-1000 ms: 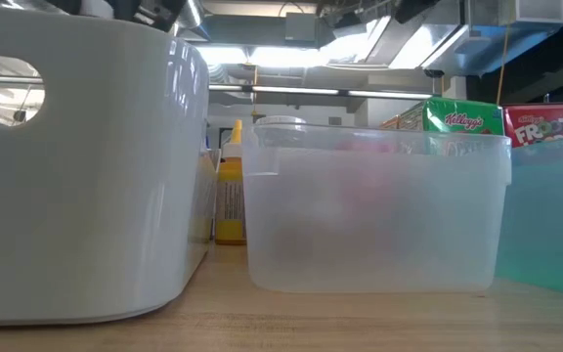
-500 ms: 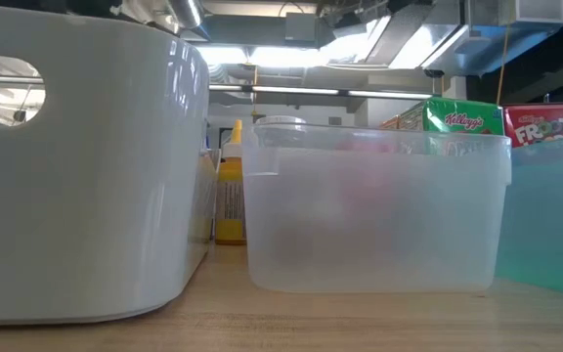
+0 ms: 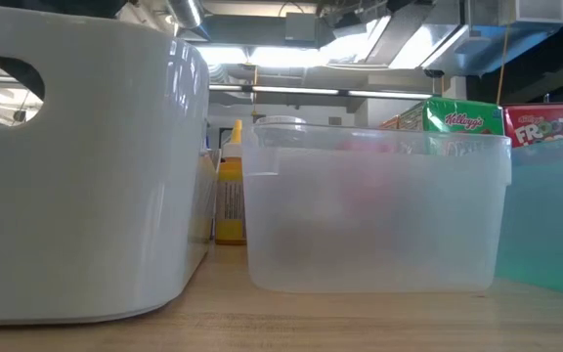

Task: Pick & Place Kitchen Items
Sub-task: Put the pink food coloring bottle into the gray bin, then put the orange seasoning pack into the white bin

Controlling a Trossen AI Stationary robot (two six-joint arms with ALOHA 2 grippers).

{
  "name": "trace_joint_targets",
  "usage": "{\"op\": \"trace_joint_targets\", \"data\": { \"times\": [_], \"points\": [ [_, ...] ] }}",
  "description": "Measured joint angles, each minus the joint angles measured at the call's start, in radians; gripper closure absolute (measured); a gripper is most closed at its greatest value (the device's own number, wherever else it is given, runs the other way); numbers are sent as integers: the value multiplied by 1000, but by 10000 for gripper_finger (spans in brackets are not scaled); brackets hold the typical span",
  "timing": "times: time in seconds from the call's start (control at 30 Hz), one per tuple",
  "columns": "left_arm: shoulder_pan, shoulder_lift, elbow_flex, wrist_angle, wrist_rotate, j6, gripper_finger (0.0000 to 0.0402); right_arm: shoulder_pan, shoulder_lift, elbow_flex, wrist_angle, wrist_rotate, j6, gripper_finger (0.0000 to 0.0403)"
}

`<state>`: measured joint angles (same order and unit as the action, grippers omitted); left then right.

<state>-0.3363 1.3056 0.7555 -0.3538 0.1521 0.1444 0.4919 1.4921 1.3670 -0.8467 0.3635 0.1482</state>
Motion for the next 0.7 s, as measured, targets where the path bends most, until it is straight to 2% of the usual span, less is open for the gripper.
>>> {"op": "trace_joint_targets", "data": {
  "times": [0.3, 0.7],
  "points": [
    [0, 0, 0, 29, -1, 7, 250, 0, 0, 0, 11, 0, 0, 192],
    [1, -1, 0, 61, -4, 45, 196, 0, 0, 0, 16, 0, 0, 192]
  ]
}}
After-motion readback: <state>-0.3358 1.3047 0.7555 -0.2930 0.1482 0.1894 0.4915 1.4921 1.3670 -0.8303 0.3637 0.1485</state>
